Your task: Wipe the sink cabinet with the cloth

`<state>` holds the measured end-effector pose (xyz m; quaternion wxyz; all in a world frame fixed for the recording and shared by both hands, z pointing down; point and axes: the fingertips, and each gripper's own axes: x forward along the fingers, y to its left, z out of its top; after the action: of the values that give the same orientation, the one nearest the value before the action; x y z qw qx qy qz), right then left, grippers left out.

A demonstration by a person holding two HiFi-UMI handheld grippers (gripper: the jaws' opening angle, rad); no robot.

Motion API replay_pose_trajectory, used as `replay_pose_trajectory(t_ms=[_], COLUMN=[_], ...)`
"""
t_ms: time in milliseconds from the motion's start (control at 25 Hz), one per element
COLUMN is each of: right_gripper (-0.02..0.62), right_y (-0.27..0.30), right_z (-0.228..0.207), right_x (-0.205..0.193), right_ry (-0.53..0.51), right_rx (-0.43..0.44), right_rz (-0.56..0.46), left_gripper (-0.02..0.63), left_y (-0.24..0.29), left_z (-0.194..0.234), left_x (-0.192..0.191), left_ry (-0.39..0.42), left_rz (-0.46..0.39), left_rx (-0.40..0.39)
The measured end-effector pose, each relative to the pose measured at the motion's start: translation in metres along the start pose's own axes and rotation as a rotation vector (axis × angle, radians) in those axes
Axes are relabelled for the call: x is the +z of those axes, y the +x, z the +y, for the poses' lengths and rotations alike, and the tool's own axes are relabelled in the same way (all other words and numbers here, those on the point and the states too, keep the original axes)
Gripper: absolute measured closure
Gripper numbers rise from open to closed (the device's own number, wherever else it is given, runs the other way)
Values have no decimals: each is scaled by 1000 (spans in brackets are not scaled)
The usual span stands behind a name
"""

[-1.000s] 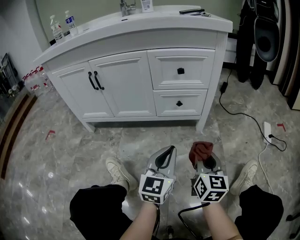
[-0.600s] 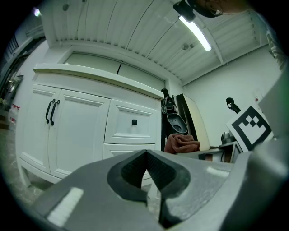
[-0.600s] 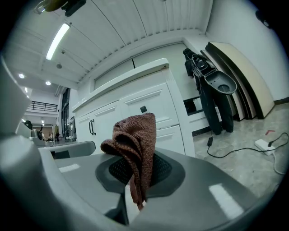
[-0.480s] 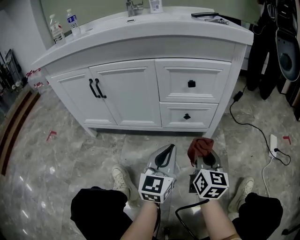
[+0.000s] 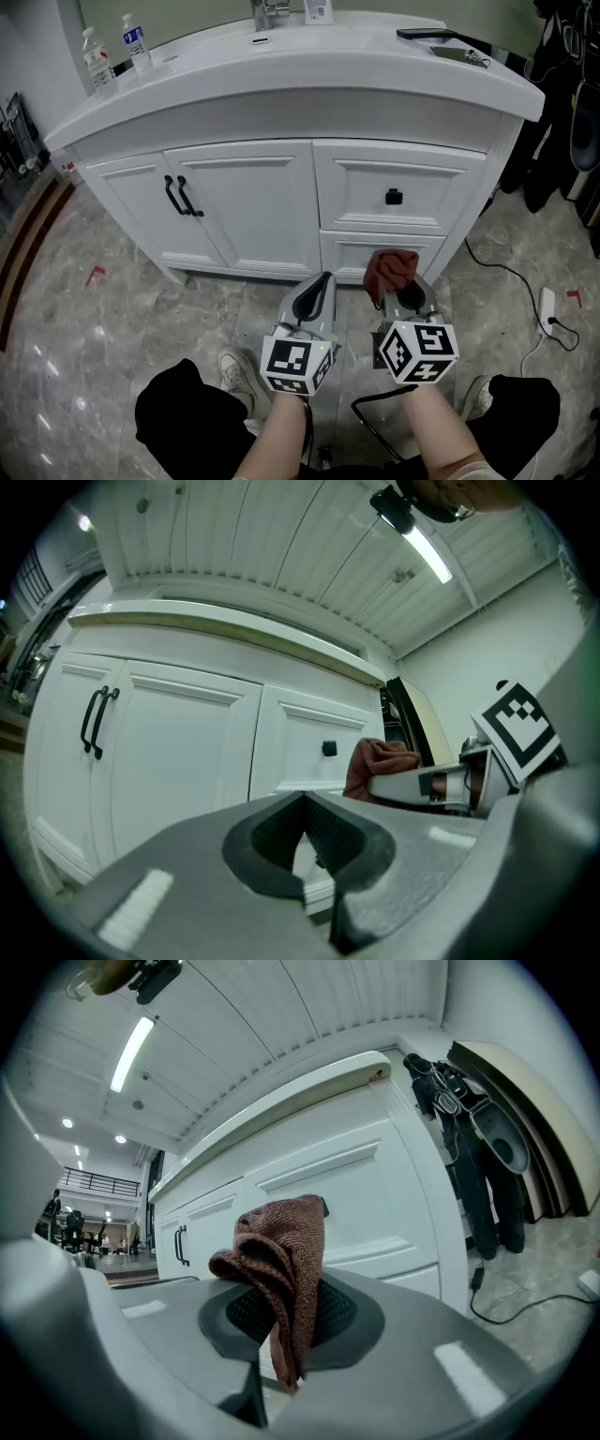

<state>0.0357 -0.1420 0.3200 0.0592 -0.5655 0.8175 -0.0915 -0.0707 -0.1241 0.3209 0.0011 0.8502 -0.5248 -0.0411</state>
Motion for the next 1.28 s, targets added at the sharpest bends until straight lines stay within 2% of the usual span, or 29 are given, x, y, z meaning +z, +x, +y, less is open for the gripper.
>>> replay_pose_trajectory(t_ms=[440, 800, 1120, 1280], right_gripper=[515, 515, 512, 512], right_y=[84, 126, 124, 119], right_z=[45, 85, 76, 54], right_x=[83, 103, 106, 106], right_ry=[-81, -117, -114, -119], right_rx=[137, 231, 236, 195], right_rz=[-98, -80, -73, -65], left_gripper=[604, 604, 604, 604], left_y=[47, 57, 66, 70], left_z=[55, 69, 48, 41], left_x=[39, 56, 57, 52], left_ry=[17, 35, 62, 33], left_rz=[-59, -84, -87, -81], left_rx=[21, 16, -39, -54])
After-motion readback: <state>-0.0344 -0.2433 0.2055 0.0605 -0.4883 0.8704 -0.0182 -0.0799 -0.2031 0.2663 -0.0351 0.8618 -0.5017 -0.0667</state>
